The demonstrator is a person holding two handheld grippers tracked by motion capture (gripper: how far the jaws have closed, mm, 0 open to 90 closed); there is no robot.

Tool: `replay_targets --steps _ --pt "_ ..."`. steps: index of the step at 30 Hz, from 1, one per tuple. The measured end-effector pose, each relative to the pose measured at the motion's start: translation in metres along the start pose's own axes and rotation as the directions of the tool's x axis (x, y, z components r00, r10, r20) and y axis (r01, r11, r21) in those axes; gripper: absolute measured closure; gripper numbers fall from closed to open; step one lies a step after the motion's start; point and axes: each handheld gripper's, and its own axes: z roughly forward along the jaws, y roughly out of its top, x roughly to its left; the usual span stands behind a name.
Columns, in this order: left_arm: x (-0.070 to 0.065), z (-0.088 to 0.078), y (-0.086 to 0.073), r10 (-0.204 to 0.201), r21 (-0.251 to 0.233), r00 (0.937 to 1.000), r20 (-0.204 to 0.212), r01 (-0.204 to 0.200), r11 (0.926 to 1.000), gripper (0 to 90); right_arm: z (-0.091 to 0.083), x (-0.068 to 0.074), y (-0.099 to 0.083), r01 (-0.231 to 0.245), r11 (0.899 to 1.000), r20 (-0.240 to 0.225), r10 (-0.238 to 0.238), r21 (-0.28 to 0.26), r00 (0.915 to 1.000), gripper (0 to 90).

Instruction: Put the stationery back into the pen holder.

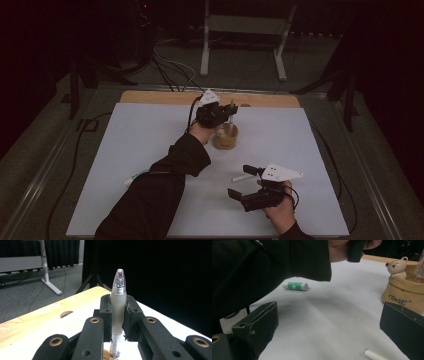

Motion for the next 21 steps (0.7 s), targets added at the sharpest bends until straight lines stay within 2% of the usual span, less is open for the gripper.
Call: replay_targets --steps 3,11,12,14,21 --pt "0.001 0.002 -0.002 0.004 0.005 1.0000 -0.004 -0.004 1.0000 80.3 0.000 0.000 0.000 0.001 1.000 -0.001 -0.001 0.000 1.0000 1.8" --pt "0.002 0.007 -0.006 -0.018 0.056 0.9998 -0.011 0.018 0.9982 80.2 0.000 -0.001 0.000 -0.004 1.000 -0.012 0.004 0.000 0.9999 1.8" --pt "0.002 0.009 -0.006 -0.017 0.078 0.9997 -0.017 0.018 0.9968 80.2 0.000 -0.001 0.000 -0.007 1.000 -0.011 0.006 -0.002 0.9999 1.8" --pt "0.001 0.010 -0.008 -0.025 0.091 0.9994 -0.025 0.027 0.9955 80.1 -0.001 -0.001 0.000 -0.008 1.000 -0.012 0.008 -0.004 0.9999 1.8" --pt "0.002 0.014 -0.011 -0.028 0.120 0.9988 -0.040 0.033 0.9922 80.1 -0.001 -0.002 0.000 -0.007 1.000 -0.012 0.007 -0.007 0.9999 1.8"
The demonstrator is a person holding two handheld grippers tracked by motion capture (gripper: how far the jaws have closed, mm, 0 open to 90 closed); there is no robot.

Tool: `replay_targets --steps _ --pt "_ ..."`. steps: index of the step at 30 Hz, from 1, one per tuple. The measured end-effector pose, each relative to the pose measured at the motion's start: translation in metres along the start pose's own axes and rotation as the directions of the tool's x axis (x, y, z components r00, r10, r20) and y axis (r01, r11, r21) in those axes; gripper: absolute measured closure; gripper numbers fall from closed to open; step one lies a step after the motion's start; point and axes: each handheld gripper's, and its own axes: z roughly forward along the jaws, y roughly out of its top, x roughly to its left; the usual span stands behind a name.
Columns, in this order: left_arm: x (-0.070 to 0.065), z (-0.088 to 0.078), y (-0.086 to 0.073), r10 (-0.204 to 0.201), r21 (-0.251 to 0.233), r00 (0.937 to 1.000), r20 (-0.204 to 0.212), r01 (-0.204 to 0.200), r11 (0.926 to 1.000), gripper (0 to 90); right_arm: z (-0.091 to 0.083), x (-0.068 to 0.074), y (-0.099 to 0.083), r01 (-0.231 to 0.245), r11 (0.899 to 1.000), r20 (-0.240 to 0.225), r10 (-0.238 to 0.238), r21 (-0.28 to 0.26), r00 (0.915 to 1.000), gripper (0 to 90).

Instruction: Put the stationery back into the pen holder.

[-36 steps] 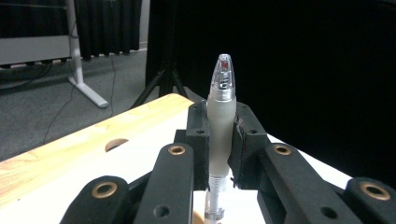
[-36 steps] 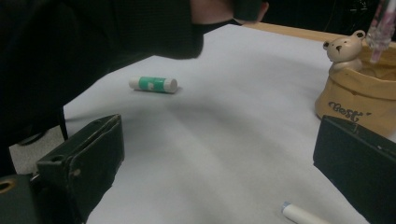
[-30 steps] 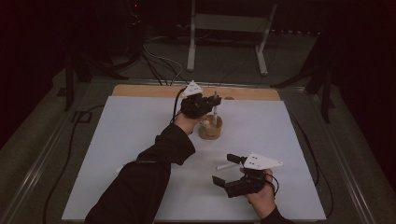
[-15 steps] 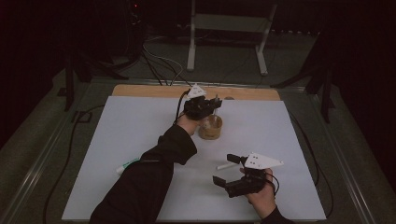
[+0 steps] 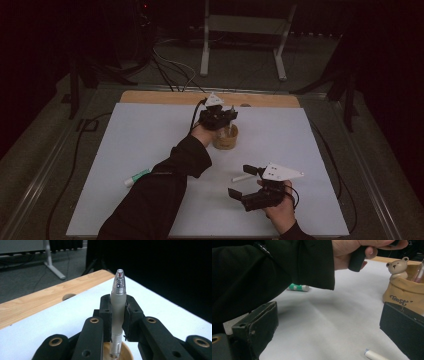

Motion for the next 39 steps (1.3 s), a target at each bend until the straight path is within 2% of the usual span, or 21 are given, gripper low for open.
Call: replay_targets --steps 1,4,7,8,9,13,16,17,18,19,22,23,24,29,34,39 --pt "0.000 -0.001 0.001 -0.005 -0.002 0.9999 -0.010 0.005 1.0000 79.9 0.000 0.001 0.001 0.001 1.000 0.001 -0.001 0.003 1.0000 1.8" --pt "0.000 -0.004 0.005 -0.003 -0.011 0.9996 -0.027 0.002 0.9999 65.1 -0.001 0.000 0.001 0.000 1.000 -0.001 0.000 -0.001 1.0000 1.8" --pt "-0.002 -0.014 0.013 -0.011 -0.024 0.9980 -0.063 0.010 0.9997 46.9 0.000 0.000 0.000 0.004 1.000 0.000 -0.004 0.003 1.0000 1.8" --pt "-0.002 -0.014 0.013 -0.011 -0.024 0.9980 -0.063 0.010 0.9997 44.4 0.000 0.000 0.000 0.004 1.000 0.000 -0.004 0.003 1.0000 1.8" --pt "-0.002 -0.019 0.016 -0.010 -0.023 0.9967 -0.081 0.008 0.9997 37.6 0.000 0.000 0.000 0.001 1.000 -0.003 -0.001 0.002 1.0000 1.8" --pt "-0.002 -0.027 0.020 -0.020 -0.015 0.9959 -0.089 0.019 0.9997 22.1 0.000 0.001 0.000 0.002 1.000 -0.002 -0.001 0.005 1.0000 1.8" --pt "-0.001 -0.032 0.021 -0.031 -0.011 0.9965 -0.078 0.031 0.9995 14.7 0.001 0.001 0.000 0.001 1.000 -0.003 -0.001 0.004 1.0000 1.8" --pt "0.000 -0.036 0.021 -0.027 0.001 0.9981 -0.055 0.027 0.9996 9.6 0.001 0.001 0.000 0.002 1.000 -0.001 -0.002 0.005 1.0000 1.8" --pt "0.000 -0.036 0.021 -0.027 0.001 0.9981 -0.055 0.027 0.9996 7.9 0.001 0.001 0.000 0.002 1.000 -0.001 -0.002 0.005 1.0000 1.8" --pt "0.000 -0.040 0.020 -0.024 0.011 0.9995 -0.022 0.024 0.9996 5.3 0.001 0.000 0.000 -0.001 1.000 -0.002 0.001 0.004 1.0000 1.8" --pt "0.000 -0.044 0.019 -0.014 0.009 0.9998 -0.014 0.014 0.9999 3.2 0.001 0.000 0.000 -0.001 1.000 0.000 0.001 0.004 1.0000 1.8" --pt "0.000 -0.050 0.018 -0.016 0.006 0.9998 0.009 0.016 0.9999 2.3 0.001 0.000 0.000 0.001 1.000 0.000 -0.001 0.004 1.0000 1.8" --pt "0.000 -0.050 0.018 -0.016 0.006 0.9998 0.009 0.016 0.9999 2.1 0.001 0.000 0.000 0.001 1.000 0.000 -0.001 0.004 1.0000 1.8" --pt "0.001 -0.070 0.018 0.005 0.002 0.9992 0.041 -0.005 1.0000 1.8 0.001 0.000 0.000 -0.002 1.000 -0.002 0.002 0.007 1.0000 1.8" --pt "0.003 -0.083 0.017 0.008 0.005 0.9988 0.049 -0.008 1.0000 1.8 0.002 0.000 0.000 -0.006 1.000 -0.003 0.006 0.005 1.0000 1.8" --pt "0.008 -0.104 0.012 0.000 -0.005 0.9984 0.056 0.001 1.0000 1.8 0.002 0.000 0.000 -0.003 1.000 -0.006 0.003 0.010 1.0000 1.8"
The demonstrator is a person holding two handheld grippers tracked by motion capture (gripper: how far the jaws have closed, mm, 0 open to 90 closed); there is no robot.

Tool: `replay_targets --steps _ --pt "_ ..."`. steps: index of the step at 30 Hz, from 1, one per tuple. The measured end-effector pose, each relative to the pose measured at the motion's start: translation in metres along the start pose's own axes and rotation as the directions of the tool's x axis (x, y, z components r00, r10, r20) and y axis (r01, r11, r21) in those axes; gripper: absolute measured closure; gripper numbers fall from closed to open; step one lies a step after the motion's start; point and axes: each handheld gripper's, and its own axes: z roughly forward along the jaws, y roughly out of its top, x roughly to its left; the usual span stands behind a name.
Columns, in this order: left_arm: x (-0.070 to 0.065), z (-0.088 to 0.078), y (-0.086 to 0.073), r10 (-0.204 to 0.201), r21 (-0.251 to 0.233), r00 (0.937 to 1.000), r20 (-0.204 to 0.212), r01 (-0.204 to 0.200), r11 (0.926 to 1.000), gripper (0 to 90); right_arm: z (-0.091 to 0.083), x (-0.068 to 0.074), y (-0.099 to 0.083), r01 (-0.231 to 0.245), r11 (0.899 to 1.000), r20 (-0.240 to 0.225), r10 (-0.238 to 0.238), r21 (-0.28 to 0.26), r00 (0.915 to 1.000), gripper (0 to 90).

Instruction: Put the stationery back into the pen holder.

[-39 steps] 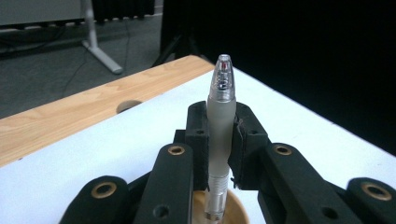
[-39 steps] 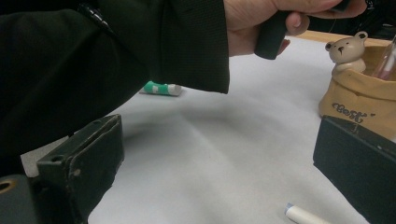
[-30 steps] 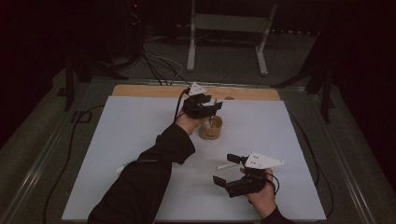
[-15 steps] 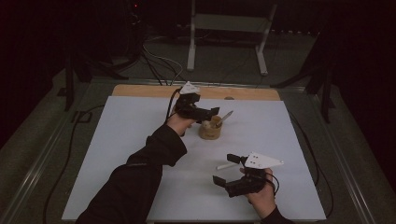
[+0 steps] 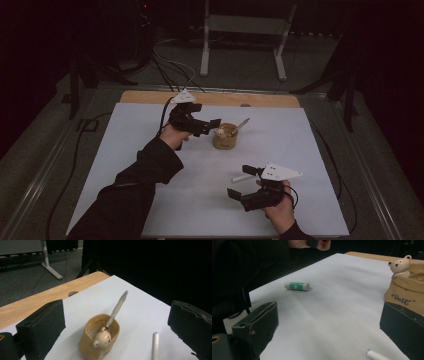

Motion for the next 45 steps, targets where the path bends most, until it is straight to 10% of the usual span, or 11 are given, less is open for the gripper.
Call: replay_targets --steps 45 --pt "0.026 -0.137 -0.102 -0.007 -0.035 0.9991 0.041 0.009 0.9993 2.0 0.000 0.001 0.002 -0.003 1.000 -0.007 0.003 -0.008 1.0000 1.8"
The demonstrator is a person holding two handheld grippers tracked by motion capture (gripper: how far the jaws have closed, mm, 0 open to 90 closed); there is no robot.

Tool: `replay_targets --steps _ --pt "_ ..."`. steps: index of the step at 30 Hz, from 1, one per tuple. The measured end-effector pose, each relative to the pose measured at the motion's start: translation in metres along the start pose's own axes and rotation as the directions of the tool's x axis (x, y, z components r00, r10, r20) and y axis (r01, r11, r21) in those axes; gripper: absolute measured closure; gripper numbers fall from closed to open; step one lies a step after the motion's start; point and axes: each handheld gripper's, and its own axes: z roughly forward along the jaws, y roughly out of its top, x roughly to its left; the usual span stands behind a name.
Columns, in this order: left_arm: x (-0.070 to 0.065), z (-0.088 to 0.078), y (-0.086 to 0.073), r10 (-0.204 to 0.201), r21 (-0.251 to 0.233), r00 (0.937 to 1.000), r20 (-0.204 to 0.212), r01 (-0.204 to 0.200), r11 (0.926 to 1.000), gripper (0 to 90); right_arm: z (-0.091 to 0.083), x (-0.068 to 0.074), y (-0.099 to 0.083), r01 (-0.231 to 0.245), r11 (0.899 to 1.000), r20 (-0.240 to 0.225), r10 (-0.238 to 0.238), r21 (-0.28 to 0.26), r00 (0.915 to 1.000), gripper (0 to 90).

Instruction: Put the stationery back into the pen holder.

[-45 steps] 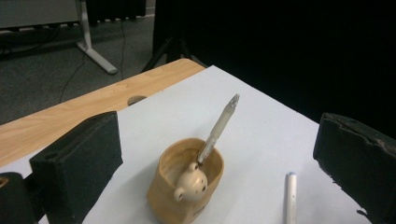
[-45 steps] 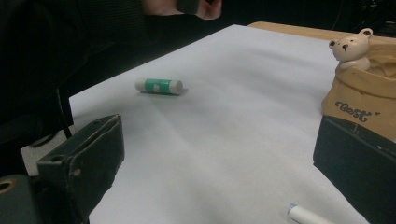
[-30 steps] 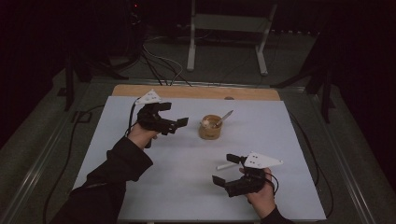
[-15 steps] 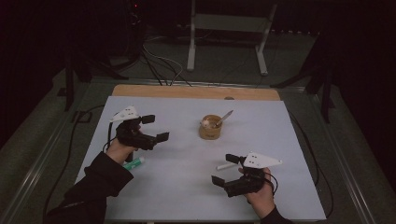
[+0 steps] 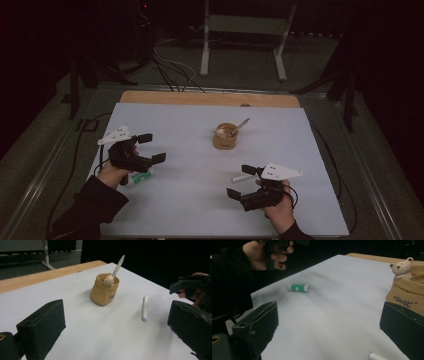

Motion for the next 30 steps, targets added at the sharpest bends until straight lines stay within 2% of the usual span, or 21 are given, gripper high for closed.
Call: replay_targets --steps 7,11,15,23,26,27,30 --pt "0.004 -0.013 -0.018 0.024 0.012 0.9994 0.023 -0.025 0.9996 2.0 0.000 0.001 0.000 0.001 1.000 -0.004 -0.001 0.000 1.0000 1.8" --pt "0.009 -0.021 -0.031 0.021 0.018 0.9997 0.010 -0.021 0.9996 2.0 0.001 0.001 0.000 -0.002 1.000 -0.011 0.002 -0.004 0.9999 1.8" --pt "0.015 -0.029 -0.046 0.019 0.044 0.9998 -0.003 -0.018 0.9989 2.0 0.001 0.000 0.000 -0.002 1.000 -0.015 0.002 -0.007 0.9999 1.8" --pt "0.024 -0.045 -0.065 0.003 0.051 0.9998 -0.018 -0.002 0.9987 2.0 0.001 0.000 0.000 -0.005 1.000 -0.015 0.004 -0.007 0.9999 1.8" --pt "0.026 -0.052 -0.072 0.017 0.045 0.9994 -0.029 -0.015 0.9989 2.1 0.002 0.001 0.000 -0.005 1.000 -0.016 0.005 -0.005 0.9999 1.8" --pt "0.026 -0.057 -0.077 0.041 0.040 0.9979 -0.050 -0.039 0.9984 2.0 0.002 0.001 0.000 -0.004 1.000 -0.017 0.004 -0.003 0.9998 1.8" --pt "0.027 -0.061 -0.082 0.051 0.043 0.9973 -0.053 -0.049 0.9979 2.1 0.003 0.001 0.000 -0.006 1.000 -0.021 0.006 -0.001 0.9998 1.8"
